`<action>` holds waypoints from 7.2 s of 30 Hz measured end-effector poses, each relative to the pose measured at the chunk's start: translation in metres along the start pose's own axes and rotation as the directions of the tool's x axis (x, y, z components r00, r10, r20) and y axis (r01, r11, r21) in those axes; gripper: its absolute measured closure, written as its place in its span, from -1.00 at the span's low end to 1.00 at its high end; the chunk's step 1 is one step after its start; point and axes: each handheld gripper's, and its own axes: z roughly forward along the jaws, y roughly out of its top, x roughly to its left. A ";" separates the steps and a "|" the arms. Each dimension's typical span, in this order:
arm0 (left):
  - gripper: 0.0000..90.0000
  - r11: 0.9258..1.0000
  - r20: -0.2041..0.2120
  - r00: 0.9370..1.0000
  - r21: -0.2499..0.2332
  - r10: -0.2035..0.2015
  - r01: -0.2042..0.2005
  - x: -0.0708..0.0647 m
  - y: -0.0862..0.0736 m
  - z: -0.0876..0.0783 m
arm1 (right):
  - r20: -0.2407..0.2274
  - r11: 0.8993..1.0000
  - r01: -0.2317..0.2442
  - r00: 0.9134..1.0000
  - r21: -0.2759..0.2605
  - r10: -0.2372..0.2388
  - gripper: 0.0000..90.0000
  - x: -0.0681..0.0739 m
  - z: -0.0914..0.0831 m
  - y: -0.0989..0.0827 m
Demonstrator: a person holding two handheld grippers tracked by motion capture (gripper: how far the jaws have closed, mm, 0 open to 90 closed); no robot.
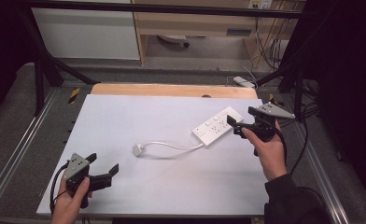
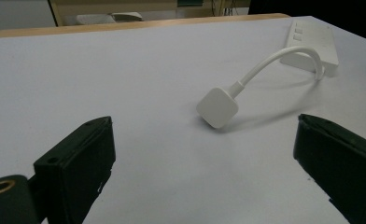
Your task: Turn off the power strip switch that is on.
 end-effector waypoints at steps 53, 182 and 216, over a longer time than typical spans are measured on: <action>-0.88 1.000 0.000 1.000 0.001 -0.001 0.001 0.000 0.000 0.001 | 0.138 0.996 0.070 0.987 0.056 -0.078 0.26 -0.040 0.079 0.016; -0.87 1.000 0.004 1.000 0.012 -0.010 0.010 0.001 -0.002 0.005 | 0.155 0.978 -0.028 0.988 0.208 -0.004 1.00 -0.074 0.158 -0.068; -0.87 1.000 0.007 1.000 0.016 -0.005 0.005 0.001 -0.002 0.005 | 0.149 0.981 -0.039 0.989 0.191 0.010 1.00 -0.076 0.158 -0.071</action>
